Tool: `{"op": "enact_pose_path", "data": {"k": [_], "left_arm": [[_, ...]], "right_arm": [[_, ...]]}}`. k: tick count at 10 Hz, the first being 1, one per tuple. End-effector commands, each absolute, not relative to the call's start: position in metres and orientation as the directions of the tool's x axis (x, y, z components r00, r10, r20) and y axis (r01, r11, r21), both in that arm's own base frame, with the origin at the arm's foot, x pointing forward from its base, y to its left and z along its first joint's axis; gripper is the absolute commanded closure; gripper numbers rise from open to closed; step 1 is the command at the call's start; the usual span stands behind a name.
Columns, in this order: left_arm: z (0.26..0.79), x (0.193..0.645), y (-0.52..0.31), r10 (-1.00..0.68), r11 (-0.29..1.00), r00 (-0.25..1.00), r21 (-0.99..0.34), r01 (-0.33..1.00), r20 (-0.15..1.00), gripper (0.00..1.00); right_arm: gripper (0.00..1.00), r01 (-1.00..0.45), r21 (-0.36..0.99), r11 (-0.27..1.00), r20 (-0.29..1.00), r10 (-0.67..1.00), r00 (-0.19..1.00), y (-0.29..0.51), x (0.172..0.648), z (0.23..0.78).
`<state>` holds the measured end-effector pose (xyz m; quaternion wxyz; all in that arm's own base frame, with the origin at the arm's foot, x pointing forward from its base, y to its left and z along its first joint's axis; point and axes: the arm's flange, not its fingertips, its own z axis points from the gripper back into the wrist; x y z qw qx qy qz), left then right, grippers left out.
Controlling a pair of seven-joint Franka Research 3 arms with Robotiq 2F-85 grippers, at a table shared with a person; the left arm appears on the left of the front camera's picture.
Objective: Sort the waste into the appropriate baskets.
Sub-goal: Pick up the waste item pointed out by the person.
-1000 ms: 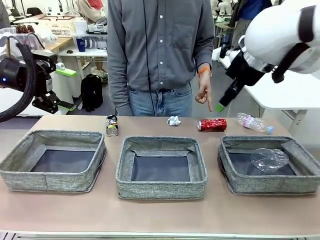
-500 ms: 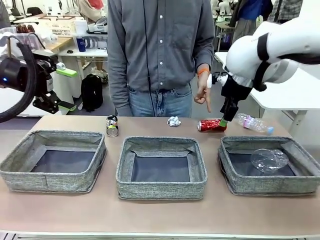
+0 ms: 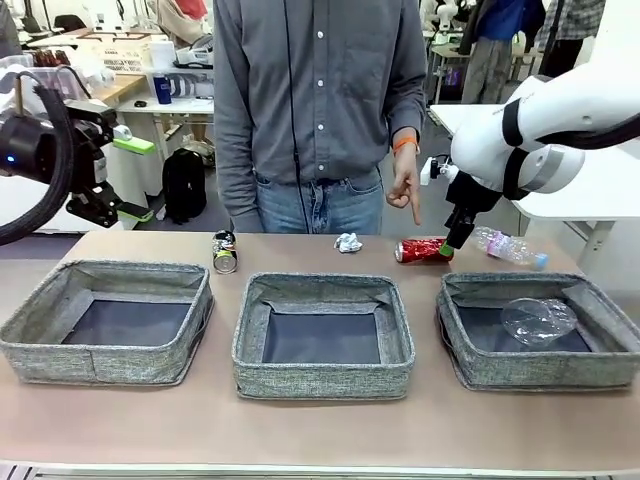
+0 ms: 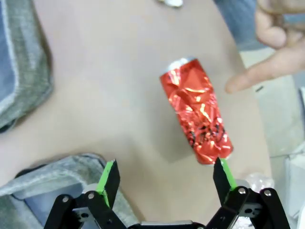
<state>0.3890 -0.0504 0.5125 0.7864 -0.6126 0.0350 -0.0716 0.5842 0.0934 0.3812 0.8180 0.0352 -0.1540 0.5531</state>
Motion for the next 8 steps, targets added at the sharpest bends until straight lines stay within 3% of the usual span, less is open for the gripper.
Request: {"op": "enact_pose_path", "data": {"k": [1,2,3,8], "left_arm": [[0.516,0.388,-0.050,-0.161,0.245,0.987,-0.967,0.064,0.025,0.00],[0.516,0.388,-0.050,-0.161,0.245,0.987,-0.967,0.064,0.025,0.00],[0.516,0.388,-0.050,-0.161,0.245,0.987,-0.967,0.064,0.025,0.00],[0.516,0.388,-0.050,-0.161,0.245,0.987,-0.967,0.064,0.025,0.00]], "right_arm": [[0.00,-0.906,-0.123,0.406,0.298,0.885,0.357,0.087,0.588,0.377],[0.00,-0.906,-0.108,0.410,0.238,0.895,0.377,0.084,0.601,0.365],[0.00,-0.946,-0.071,0.316,0.242,0.926,0.291,0.089,0.612,0.352],[0.00,-0.965,-0.144,0.217,0.277,0.945,0.171,0.097,0.628,0.340]]}}
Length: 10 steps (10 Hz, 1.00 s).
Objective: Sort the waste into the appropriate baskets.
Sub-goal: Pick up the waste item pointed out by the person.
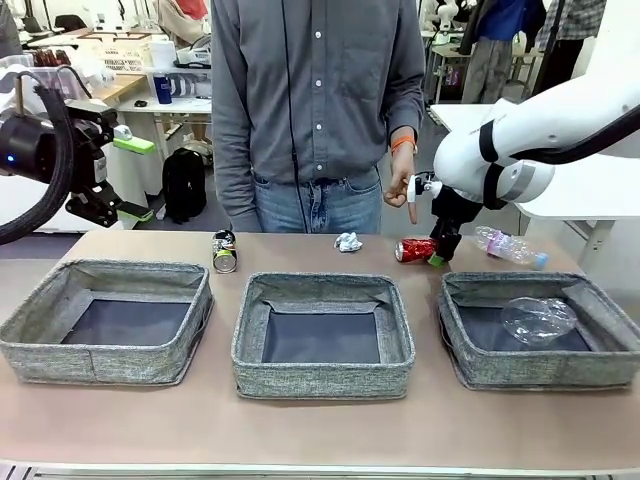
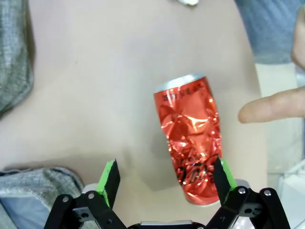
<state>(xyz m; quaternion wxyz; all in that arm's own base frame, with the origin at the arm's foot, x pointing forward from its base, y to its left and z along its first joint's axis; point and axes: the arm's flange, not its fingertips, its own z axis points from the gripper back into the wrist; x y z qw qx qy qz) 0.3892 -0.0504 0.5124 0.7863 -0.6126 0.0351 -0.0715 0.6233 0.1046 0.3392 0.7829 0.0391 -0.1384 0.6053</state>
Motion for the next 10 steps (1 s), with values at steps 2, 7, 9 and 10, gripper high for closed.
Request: {"op": "enact_pose_path", "data": {"k": [2,7,9,10], "left_arm": [[0.516,0.388,-0.050,-0.161,0.245,0.987,-0.967,0.064,0.025,0.00],[0.516,0.388,-0.050,-0.161,0.245,0.987,-0.967,0.064,0.025,0.00],[0.516,0.388,-0.050,-0.161,0.245,0.987,-0.967,0.064,0.025,0.00],[0.516,0.388,-0.050,-0.161,0.245,0.987,-0.967,0.064,0.025,0.00]], "right_arm": [[0.00,-0.976,-0.135,0.172,0.277,0.952,0.129,0.100,0.635,0.335],[0.00,-0.972,-0.222,0.080,0.259,0.966,0.021,0.093,0.662,0.314],[0.00,-0.980,-0.181,0.086,0.279,0.960,0.033,0.091,0.663,0.307],[0.00,-0.982,-0.165,0.090,0.266,0.963,0.044,0.091,0.665,0.304]]}}
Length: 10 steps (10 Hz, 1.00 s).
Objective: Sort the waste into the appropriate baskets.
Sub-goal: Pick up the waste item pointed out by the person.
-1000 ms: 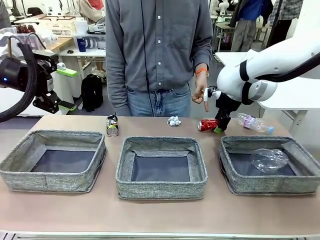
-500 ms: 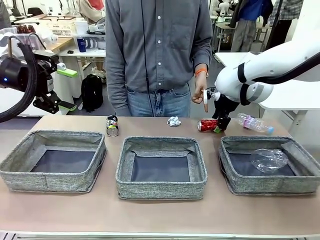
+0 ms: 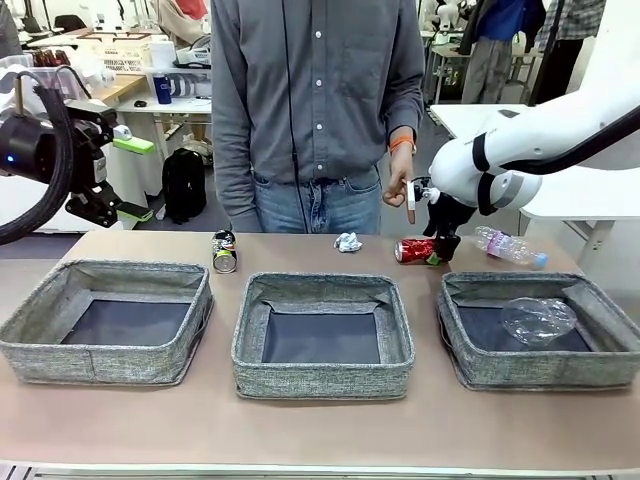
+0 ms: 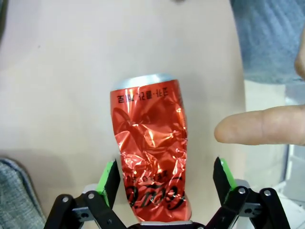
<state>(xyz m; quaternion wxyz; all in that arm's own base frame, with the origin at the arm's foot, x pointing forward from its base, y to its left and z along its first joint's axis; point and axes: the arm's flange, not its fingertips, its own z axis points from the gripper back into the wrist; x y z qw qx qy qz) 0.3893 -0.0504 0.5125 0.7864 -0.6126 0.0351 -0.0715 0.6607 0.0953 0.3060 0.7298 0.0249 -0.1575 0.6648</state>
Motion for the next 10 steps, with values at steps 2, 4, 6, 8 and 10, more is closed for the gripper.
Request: {"op": "enact_pose_path", "data": {"k": [2,4,6,8,10], "left_arm": [[0.5159,0.3875,-0.0503,-0.161,0.245,0.987,-0.967,0.064,0.025,0.00],[0.5159,0.3875,-0.0503,-0.161,0.245,0.987,-0.967,0.064,0.025,0.00],[0.5159,0.3875,-0.0503,-0.161,0.245,0.987,-0.967,0.064,0.025,0.00],[0.5159,0.3875,-0.0503,-0.161,0.245,0.987,-0.967,0.064,0.025,0.00],[0.5159,0.3875,-0.0503,-0.161,0.245,0.987,-0.967,0.064,0.025,0.00]], "right_arm": [[0.00,-0.978,-0.180,0.108,0.275,0.960,0.055,0.0928,0.6634,0.3051],[0.54,-0.978,-0.177,0.107,0.260,0.964,0.058,0.0913,0.6640,0.3054],[1.00,-0.979,-0.166,0.119,0.263,0.962,0.072,0.0900,0.6637,0.3055],[0.74,-0.979,-0.164,0.124,0.265,0.961,0.077,0.0890,0.6638,0.3056],[1.00,-0.979,-0.167,0.119,0.257,0.964,0.073,0.0879,0.6636,0.3073]]}}
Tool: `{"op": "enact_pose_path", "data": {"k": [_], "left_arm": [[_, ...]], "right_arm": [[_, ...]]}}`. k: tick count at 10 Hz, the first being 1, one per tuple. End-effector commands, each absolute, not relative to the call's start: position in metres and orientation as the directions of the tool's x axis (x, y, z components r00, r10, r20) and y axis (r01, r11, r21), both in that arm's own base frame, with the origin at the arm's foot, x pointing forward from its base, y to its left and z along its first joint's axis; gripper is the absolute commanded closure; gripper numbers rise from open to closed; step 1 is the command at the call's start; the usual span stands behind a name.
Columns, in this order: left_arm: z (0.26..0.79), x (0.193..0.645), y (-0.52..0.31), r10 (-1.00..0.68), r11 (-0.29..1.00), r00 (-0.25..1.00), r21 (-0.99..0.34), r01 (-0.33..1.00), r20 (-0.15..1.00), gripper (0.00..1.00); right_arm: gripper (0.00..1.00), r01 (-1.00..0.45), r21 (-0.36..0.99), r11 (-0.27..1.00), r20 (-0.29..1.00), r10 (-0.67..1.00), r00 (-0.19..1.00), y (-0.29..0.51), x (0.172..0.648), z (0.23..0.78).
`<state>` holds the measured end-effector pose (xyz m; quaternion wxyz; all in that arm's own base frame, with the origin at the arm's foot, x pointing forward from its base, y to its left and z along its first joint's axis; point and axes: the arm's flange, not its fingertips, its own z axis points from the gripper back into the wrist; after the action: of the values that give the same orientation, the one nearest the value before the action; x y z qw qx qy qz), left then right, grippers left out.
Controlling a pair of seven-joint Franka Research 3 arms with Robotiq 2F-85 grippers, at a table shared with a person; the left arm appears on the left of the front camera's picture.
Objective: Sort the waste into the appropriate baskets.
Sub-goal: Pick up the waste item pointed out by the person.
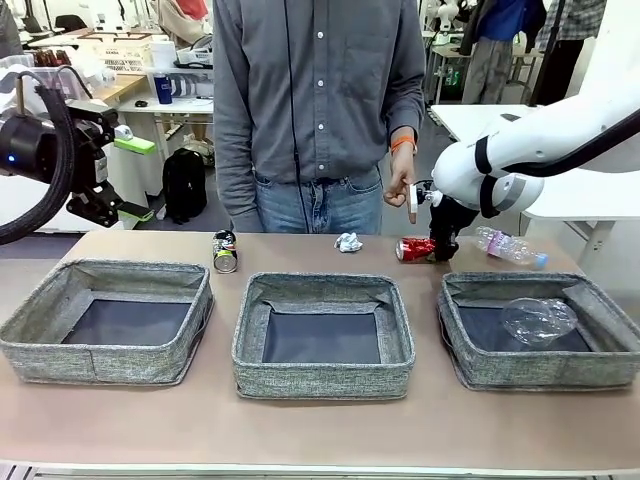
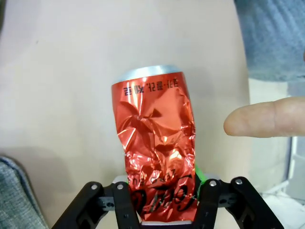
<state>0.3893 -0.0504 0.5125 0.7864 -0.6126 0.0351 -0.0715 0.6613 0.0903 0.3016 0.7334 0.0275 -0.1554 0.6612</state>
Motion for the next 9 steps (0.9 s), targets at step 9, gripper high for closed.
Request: {"op": "enact_pose_path", "data": {"k": [9], "left_arm": [[0.516,0.388,-0.050,-0.161,0.245,0.987,-0.967,0.064,0.025,0.00]], "right_arm": [[1.00,-0.995,-0.048,0.092,0.069,0.994,0.089,0.077,0.638,0.355]]}}
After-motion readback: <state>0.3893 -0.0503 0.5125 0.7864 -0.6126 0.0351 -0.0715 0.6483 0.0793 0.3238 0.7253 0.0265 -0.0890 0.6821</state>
